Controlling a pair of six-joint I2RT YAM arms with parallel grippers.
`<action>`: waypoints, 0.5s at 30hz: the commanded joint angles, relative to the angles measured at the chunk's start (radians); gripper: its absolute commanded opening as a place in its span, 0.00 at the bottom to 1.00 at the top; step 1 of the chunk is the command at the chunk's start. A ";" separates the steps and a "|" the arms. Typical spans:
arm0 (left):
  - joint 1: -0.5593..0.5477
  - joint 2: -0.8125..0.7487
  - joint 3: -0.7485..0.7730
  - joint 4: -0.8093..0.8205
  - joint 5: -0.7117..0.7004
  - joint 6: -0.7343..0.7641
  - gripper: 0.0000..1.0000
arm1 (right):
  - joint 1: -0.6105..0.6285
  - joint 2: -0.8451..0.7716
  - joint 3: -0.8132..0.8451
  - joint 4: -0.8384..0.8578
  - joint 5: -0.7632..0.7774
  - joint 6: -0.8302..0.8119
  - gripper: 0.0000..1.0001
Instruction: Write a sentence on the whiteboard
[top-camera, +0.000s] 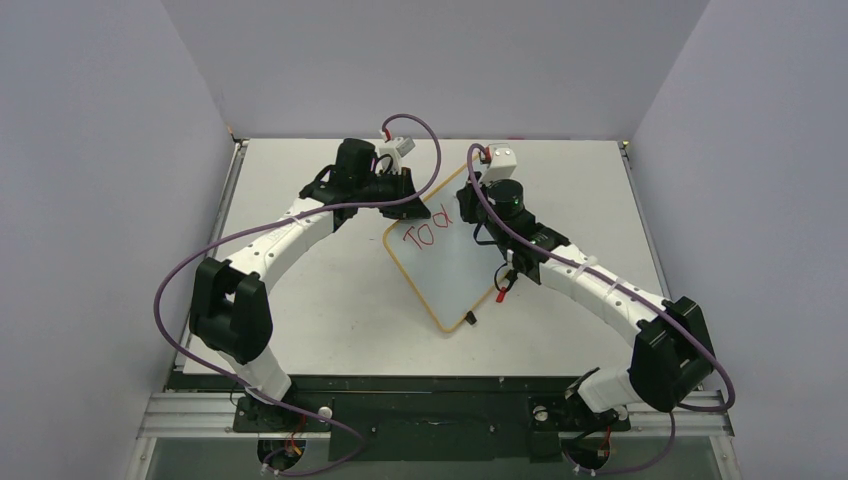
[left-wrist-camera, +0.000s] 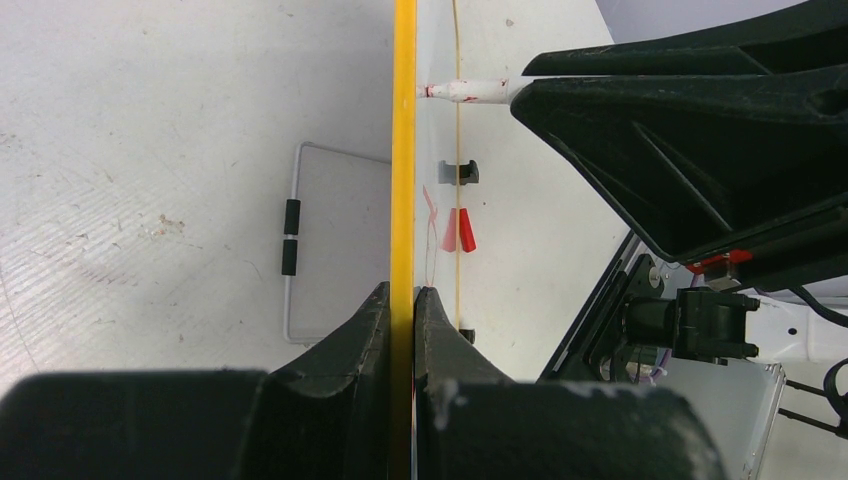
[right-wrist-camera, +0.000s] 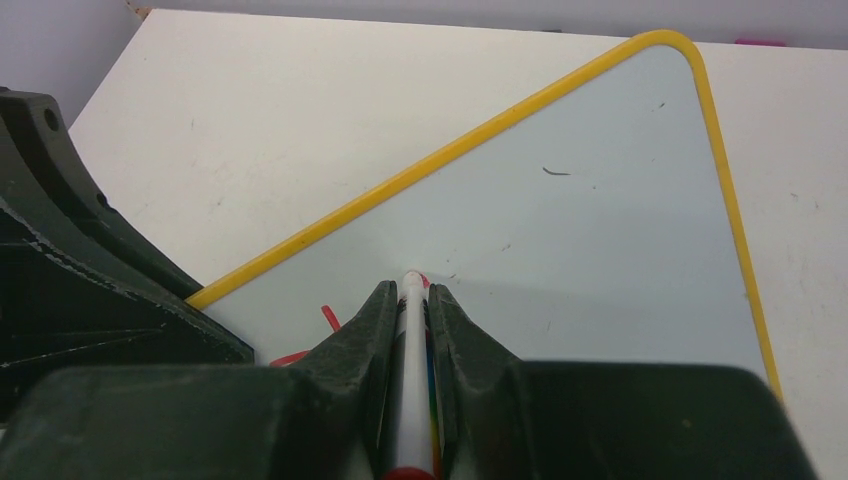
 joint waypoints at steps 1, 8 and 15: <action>-0.021 -0.010 0.011 -0.010 -0.053 0.087 0.00 | 0.002 0.008 0.017 0.059 -0.065 0.020 0.00; -0.021 -0.015 0.011 -0.013 -0.054 0.086 0.00 | 0.011 -0.019 -0.039 0.071 -0.083 0.030 0.00; -0.021 -0.015 0.012 -0.013 -0.056 0.085 0.00 | 0.012 -0.055 -0.097 0.073 -0.072 0.041 0.00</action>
